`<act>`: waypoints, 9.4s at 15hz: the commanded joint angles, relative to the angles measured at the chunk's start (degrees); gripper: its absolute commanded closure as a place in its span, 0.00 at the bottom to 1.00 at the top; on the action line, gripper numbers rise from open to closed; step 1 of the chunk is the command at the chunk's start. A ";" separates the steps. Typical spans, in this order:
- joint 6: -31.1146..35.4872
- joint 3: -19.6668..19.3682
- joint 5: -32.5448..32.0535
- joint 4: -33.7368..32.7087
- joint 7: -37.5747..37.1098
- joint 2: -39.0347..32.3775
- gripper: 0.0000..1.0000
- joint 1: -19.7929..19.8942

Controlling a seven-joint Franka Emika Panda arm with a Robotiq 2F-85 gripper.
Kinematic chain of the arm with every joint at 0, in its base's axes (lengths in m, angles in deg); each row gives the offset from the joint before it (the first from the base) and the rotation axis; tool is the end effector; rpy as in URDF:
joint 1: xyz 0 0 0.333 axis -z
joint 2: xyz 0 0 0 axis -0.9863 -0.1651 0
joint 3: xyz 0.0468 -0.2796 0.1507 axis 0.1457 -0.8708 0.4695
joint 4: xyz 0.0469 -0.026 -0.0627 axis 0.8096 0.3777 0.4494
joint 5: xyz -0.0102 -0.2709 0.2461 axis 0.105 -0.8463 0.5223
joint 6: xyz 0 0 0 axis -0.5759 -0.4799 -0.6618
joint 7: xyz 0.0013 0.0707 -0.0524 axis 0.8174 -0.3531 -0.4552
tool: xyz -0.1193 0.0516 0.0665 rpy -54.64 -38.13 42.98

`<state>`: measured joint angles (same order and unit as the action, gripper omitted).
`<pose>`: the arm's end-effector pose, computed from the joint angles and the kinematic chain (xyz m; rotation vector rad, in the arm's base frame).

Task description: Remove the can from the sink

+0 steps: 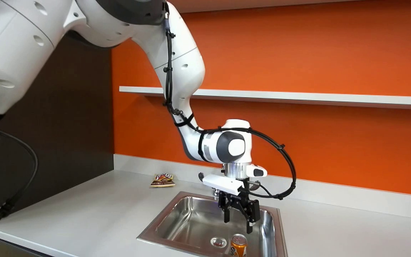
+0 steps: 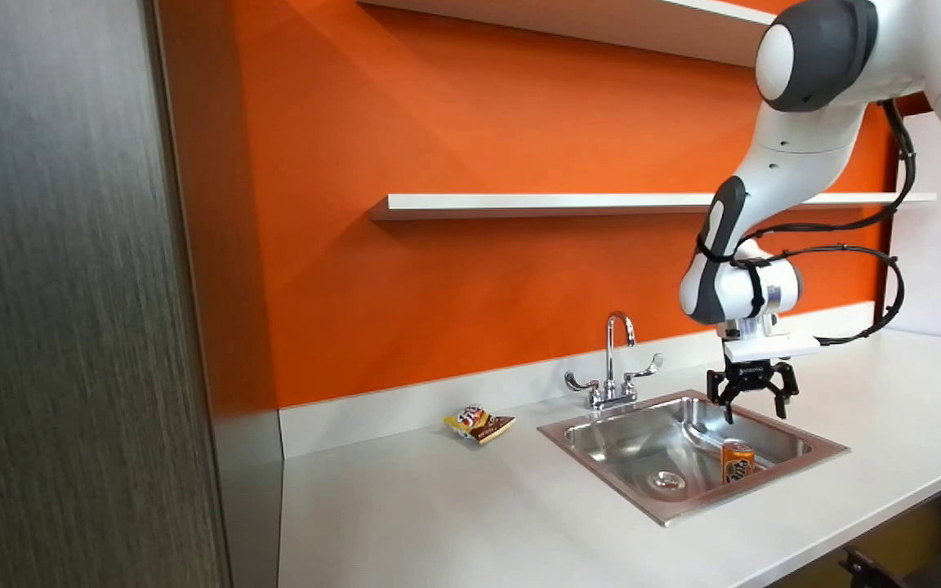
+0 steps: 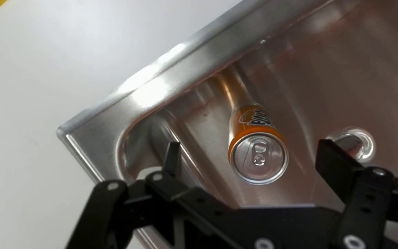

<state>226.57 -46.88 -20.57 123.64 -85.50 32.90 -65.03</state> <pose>0.4798 -0.3006 0.1715 2.9142 -0.7364 -0.1288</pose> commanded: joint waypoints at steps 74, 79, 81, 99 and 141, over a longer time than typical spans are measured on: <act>1.33 4.76 -6.83 14.29 -0.82 19.97 0.61 -9.17; 0.79 7.81 -9.43 14.69 -1.25 21.24 0.61 -12.78; 0.75 9.24 -10.05 14.33 -1.26 21.09 0.61 -14.18; 1.99 15.34 -12.16 13.28 -1.13 13.77 0.61 -21.41; -6.60 16.60 -6.38 29.93 -7.15 38.42 0.00 -19.12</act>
<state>220.05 -31.89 -27.38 153.65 -92.97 71.34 -85.72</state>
